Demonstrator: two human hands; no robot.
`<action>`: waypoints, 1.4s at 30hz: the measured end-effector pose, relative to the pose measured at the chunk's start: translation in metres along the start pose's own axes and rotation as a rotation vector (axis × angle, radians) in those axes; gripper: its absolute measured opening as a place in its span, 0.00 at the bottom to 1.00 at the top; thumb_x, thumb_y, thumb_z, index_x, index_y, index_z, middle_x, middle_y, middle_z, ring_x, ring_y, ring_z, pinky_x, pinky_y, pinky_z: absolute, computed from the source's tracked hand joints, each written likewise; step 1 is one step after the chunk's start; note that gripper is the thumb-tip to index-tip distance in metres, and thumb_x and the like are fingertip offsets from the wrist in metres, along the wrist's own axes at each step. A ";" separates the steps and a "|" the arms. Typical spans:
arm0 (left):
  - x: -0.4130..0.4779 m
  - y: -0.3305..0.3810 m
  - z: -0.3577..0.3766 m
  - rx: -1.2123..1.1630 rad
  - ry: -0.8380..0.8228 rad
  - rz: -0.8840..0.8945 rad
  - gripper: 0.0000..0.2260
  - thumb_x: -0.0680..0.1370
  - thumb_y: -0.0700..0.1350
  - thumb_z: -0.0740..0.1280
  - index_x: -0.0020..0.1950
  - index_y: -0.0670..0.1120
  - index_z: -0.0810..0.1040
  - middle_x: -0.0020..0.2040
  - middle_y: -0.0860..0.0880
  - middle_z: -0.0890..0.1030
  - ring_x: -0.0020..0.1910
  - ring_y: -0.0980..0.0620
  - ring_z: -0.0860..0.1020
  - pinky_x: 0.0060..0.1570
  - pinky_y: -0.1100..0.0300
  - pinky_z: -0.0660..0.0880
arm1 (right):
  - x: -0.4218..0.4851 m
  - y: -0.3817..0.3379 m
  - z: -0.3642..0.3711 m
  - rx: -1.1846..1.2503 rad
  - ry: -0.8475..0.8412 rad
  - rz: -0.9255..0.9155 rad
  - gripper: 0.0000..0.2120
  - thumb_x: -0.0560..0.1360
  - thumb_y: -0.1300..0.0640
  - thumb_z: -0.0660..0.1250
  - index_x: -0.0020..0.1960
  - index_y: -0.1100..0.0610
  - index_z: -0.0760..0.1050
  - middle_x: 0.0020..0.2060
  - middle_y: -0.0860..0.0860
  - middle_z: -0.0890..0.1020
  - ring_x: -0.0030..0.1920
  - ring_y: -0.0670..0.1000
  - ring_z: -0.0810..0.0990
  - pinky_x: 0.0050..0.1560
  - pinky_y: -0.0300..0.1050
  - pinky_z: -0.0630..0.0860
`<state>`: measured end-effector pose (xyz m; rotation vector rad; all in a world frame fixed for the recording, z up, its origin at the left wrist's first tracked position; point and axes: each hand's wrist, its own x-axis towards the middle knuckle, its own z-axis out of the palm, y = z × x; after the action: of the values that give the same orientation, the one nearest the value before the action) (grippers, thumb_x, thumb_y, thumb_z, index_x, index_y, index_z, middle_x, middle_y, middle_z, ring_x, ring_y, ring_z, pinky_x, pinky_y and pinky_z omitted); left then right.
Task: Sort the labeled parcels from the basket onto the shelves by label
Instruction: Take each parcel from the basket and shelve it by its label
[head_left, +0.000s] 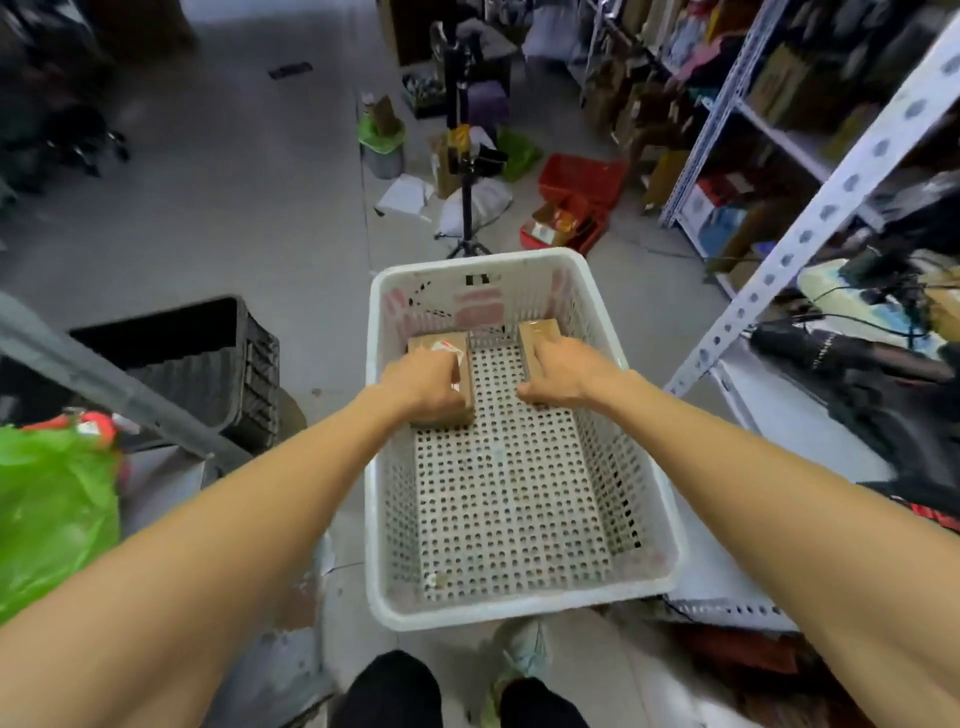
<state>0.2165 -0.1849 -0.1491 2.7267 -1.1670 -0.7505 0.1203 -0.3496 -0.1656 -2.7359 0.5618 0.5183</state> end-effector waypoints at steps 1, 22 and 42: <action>0.013 -0.006 0.004 -0.007 -0.029 -0.024 0.16 0.75 0.48 0.67 0.61 0.45 0.75 0.58 0.45 0.79 0.54 0.45 0.78 0.51 0.53 0.76 | 0.012 0.005 0.004 0.011 -0.032 0.009 0.25 0.75 0.42 0.66 0.62 0.59 0.69 0.59 0.58 0.76 0.56 0.59 0.76 0.56 0.53 0.75; 0.327 -0.055 0.114 0.084 -0.285 0.167 0.18 0.76 0.50 0.66 0.63 0.44 0.72 0.55 0.45 0.80 0.53 0.43 0.78 0.49 0.52 0.76 | 0.250 0.100 0.134 0.095 -0.144 0.396 0.34 0.74 0.43 0.67 0.72 0.60 0.61 0.67 0.60 0.67 0.65 0.61 0.68 0.63 0.54 0.70; 0.360 -0.074 0.181 -0.134 -0.331 0.090 0.15 0.75 0.49 0.68 0.61 0.48 0.73 0.55 0.46 0.80 0.54 0.45 0.78 0.54 0.50 0.76 | 0.287 0.105 0.212 0.278 -0.004 0.560 0.52 0.65 0.48 0.77 0.78 0.44 0.47 0.67 0.59 0.62 0.66 0.61 0.61 0.66 0.61 0.66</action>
<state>0.3929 -0.3640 -0.4730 2.4859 -1.2344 -1.2541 0.2617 -0.4574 -0.4918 -2.2953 1.3049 0.5197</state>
